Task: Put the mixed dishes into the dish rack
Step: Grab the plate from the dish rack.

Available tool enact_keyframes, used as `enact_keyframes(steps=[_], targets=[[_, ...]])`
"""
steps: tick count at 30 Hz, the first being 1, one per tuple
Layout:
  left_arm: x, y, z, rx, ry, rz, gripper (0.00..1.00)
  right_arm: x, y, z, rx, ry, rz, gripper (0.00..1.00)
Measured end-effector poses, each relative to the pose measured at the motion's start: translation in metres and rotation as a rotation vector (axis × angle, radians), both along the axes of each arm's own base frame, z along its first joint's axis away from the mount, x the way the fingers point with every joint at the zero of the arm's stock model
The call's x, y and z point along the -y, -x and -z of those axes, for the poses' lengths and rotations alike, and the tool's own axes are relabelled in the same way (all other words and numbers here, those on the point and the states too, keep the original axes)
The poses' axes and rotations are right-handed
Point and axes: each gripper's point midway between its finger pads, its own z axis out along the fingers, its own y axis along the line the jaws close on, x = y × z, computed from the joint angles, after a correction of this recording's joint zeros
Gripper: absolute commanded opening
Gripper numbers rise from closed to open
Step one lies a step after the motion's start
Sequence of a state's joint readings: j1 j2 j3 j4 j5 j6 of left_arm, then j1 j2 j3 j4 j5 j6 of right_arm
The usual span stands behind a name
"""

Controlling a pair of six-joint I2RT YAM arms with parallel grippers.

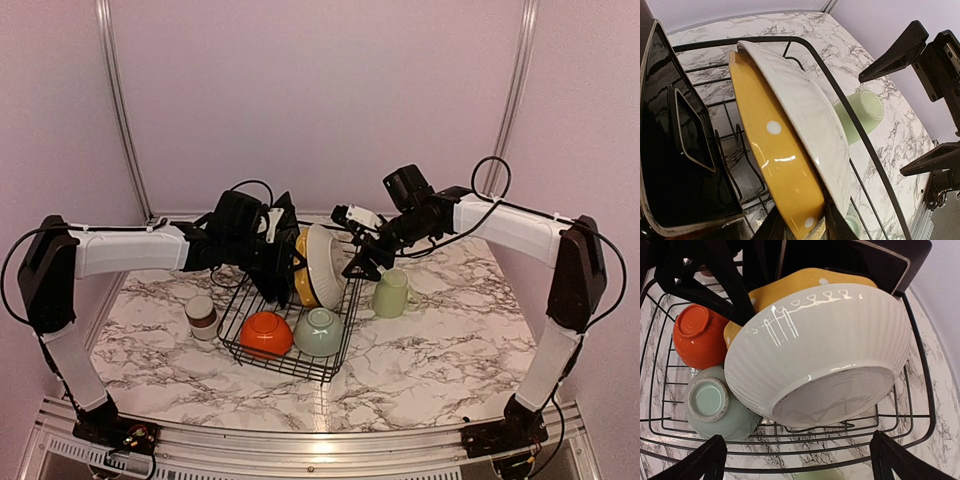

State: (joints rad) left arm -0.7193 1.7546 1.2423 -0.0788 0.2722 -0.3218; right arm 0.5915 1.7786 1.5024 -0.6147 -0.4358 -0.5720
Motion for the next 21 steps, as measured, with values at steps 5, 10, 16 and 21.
enact_keyframes(steps=[5, 10, 16, 21], targets=[[0.007, -0.003, 0.004, -0.008, 0.001, 0.011, 0.28, 0.000, 0.000, 0.000, 0.000, 0.000, 0.000, 0.98], [0.014, -0.007, 0.008, -0.011, -0.002, 0.017, 0.34, 0.000, 0.000, 0.000, 0.000, 0.000, 0.000, 0.99], [0.020, -0.007, 0.027, -0.039, -0.028, 0.014, 0.24, 0.000, 0.000, 0.000, 0.001, 0.000, 0.000, 0.98], [0.033, -0.006, 0.020, -0.043, 0.019, 0.040, 0.00, 0.000, 0.000, 0.000, 0.000, 0.000, 0.000, 0.98]])
